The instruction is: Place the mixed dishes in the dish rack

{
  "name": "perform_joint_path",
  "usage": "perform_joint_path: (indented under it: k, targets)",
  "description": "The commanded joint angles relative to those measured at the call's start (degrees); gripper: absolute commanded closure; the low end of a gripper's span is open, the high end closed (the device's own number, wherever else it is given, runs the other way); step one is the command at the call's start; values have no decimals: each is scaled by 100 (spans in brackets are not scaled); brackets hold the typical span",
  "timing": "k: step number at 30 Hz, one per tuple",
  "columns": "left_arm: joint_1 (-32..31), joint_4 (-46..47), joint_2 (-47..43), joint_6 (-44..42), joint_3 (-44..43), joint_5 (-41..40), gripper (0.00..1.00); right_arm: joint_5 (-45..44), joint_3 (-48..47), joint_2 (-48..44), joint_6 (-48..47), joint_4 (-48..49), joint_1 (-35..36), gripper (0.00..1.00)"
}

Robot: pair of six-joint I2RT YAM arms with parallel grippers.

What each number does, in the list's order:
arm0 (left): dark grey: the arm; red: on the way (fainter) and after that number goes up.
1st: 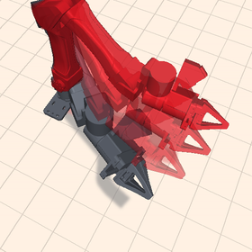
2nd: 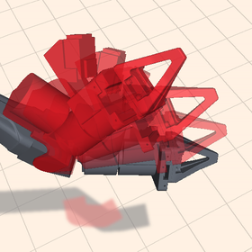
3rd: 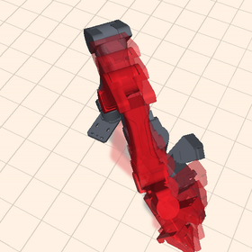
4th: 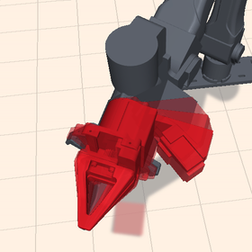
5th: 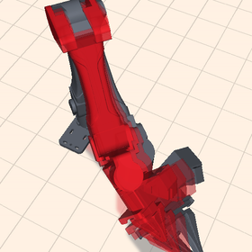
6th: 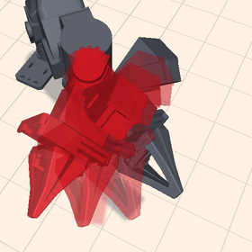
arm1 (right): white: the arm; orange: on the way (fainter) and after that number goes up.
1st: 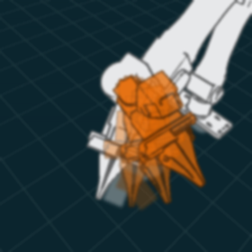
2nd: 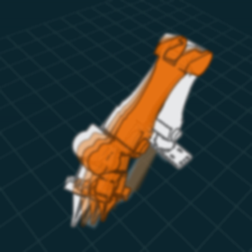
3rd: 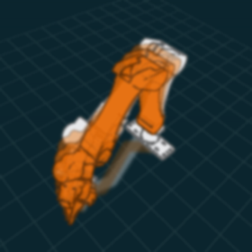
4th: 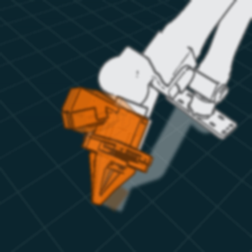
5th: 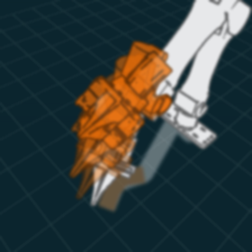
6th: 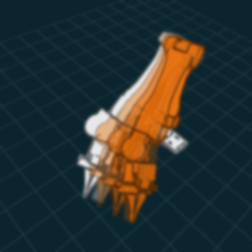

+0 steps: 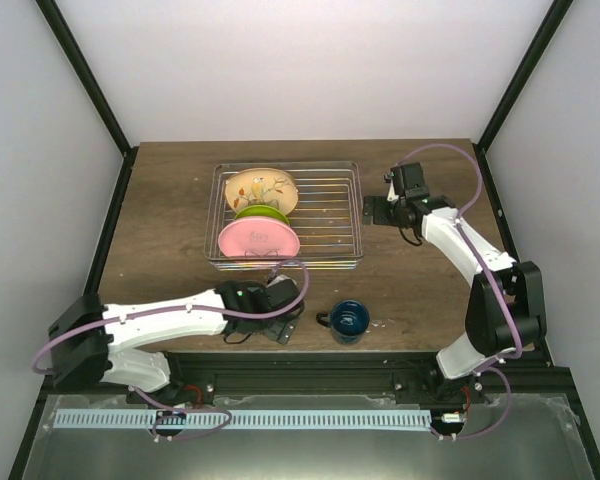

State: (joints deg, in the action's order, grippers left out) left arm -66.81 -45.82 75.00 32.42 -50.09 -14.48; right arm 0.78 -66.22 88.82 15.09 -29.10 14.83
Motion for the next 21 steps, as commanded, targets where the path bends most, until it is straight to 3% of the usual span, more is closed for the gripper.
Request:
perform_joint_path:
  k: [1, 7, 11, 21]
  targets:
    - [-17, -206, 451, 297, 54, -497, 4, -122, 12, -215, -57, -118, 58, 0]
    - [-16, -89, 821, 315, 117, -695, 6, -113, 12, -183, -72, -129, 56, 0]
    - [-14, 83, 1072, 246, 200, -581, 13, -122, -12, -164, -94, -147, 60, 0]
    - [-16, 257, 1339, 199, 224, -479, 71, -179, -58, -163, -120, -190, 56, 0]
